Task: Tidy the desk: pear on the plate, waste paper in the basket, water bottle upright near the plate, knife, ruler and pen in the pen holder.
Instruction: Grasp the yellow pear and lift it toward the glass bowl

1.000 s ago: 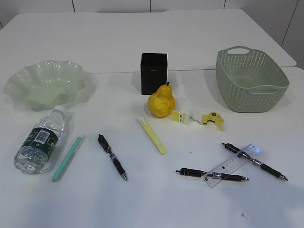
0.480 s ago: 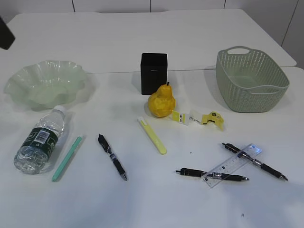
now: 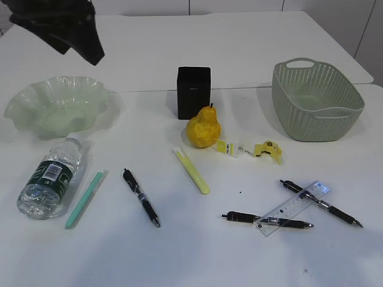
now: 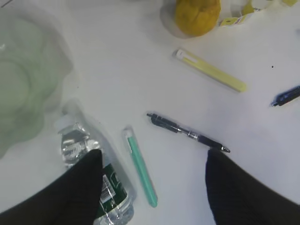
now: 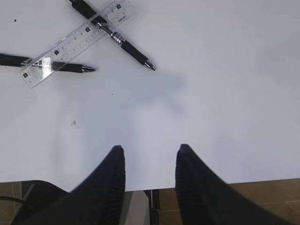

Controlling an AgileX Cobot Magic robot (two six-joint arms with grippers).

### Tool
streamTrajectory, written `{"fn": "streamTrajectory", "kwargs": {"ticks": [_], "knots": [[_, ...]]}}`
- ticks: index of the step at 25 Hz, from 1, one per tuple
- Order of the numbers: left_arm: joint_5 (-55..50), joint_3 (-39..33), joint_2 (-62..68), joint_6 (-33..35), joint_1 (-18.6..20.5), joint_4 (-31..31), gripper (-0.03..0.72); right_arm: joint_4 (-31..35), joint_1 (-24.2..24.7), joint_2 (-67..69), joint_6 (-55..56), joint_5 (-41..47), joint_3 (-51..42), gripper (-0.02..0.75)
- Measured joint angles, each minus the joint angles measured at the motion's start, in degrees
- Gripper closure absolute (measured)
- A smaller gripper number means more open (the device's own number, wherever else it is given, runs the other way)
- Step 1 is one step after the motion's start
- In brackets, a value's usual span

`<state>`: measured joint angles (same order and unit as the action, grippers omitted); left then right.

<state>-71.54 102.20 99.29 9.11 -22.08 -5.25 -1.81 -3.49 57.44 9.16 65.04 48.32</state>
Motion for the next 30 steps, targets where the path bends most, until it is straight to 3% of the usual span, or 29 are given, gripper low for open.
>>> {"fn": "streamTrajectory", "kwargs": {"ticks": [11,18,30], "knots": [[0.0,3.9,6.1,0.0,-1.2,-4.0,0.178,1.4,0.0,0.0,0.0,0.7,0.0,0.435],[0.1,4.8,10.3,-0.1,-5.1,-4.3,0.125,5.0,0.0,0.0,0.0,1.9,0.0,0.435],[0.1,21.0,21.1,-2.6,-6.4,-5.8,0.096,6.4,0.0,0.0,-1.1,2.5,0.0,0.435]]}}
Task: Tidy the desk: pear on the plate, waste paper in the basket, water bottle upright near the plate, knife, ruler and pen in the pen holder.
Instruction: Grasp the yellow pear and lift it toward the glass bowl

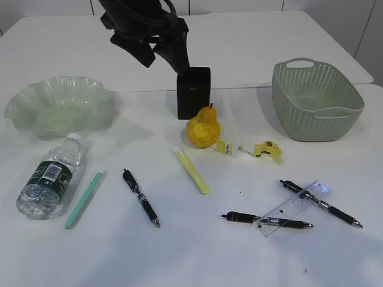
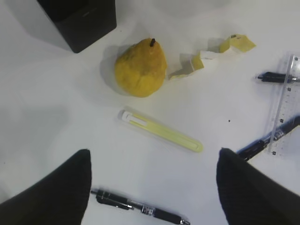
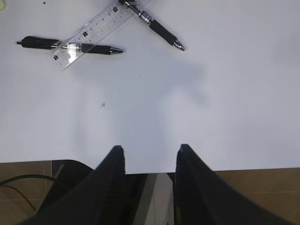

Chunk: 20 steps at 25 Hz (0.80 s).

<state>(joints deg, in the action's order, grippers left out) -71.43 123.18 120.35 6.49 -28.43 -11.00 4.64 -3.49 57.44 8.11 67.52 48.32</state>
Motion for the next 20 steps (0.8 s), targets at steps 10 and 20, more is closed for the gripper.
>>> {"fn": "streamTrajectory", "kwargs": {"ticks": [10,20], "knots": [[0.0,8.6,9.6,-1.1,0.0,-3.3,0.096,0.0,0.0,0.0,-0.7,-0.2,0.0,0.435],[1.1,10.7,15.7,-1.1,0.0,-3.3,0.096,0.0,0.0,0.0,-0.9,-2.0,0.0,0.435]]}}
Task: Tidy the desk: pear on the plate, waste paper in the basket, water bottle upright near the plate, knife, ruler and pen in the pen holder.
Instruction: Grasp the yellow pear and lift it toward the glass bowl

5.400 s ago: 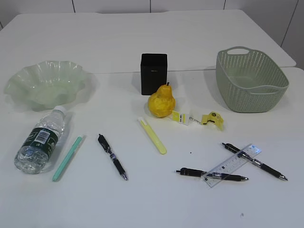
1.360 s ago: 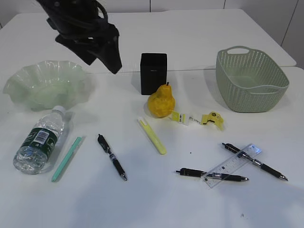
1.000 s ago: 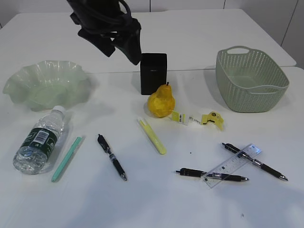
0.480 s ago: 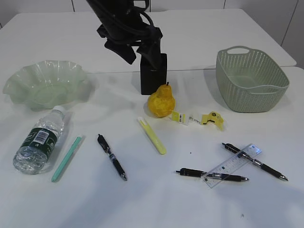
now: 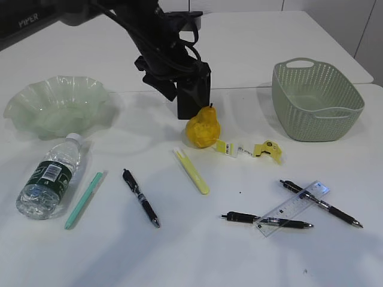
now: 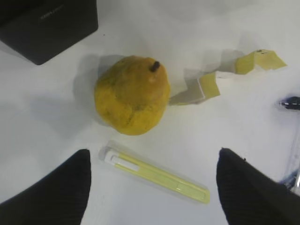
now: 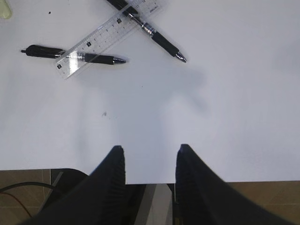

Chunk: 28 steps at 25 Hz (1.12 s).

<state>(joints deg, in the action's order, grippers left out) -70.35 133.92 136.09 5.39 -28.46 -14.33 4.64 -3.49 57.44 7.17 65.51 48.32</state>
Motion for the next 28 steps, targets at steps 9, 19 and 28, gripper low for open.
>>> {"fn": "streamTrajectory", "kwargs": {"ticks": [9,19,28], "knots": [[6.0,0.2,2.3,0.2,-1.1,-3.0,0.096,0.0,0.0,0.0,0.0,-0.3,0.0,0.435],[7.4,5.7,5.7,0.2,-1.1,-2.8,0.096,0.0,0.0,0.0,0.0,-0.3,0.0,0.435],[7.5,7.8,8.9,1.2,-1.1,-2.7,0.096,0.0,0.0,0.0,-0.1,-0.4,0.0,0.435]]}}
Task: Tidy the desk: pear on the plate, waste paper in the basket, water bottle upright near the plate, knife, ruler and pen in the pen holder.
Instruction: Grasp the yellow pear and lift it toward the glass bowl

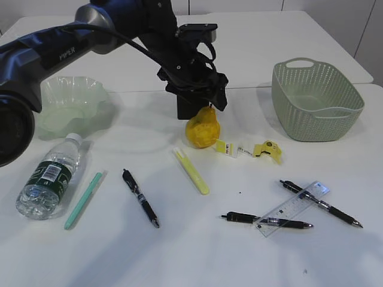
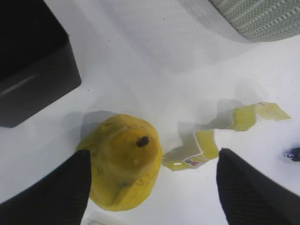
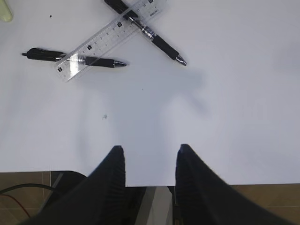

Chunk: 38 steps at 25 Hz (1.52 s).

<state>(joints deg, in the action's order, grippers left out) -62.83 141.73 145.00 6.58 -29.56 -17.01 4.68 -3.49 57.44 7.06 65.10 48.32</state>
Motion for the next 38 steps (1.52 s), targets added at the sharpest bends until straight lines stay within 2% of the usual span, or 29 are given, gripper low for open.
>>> {"fn": "streamTrajectory", "kwargs": {"ticks": [26,38], "knots": [[2.2,0.1,3.2,0.7,0.0,1.2,0.096,0.0,0.0,0.0,-0.1,0.0,0.0,0.435],[2.1,0.1,3.6,0.7,0.3,1.3,0.131,0.0,0.0,0.0,-0.1,0.0,0.0,0.435]]}}
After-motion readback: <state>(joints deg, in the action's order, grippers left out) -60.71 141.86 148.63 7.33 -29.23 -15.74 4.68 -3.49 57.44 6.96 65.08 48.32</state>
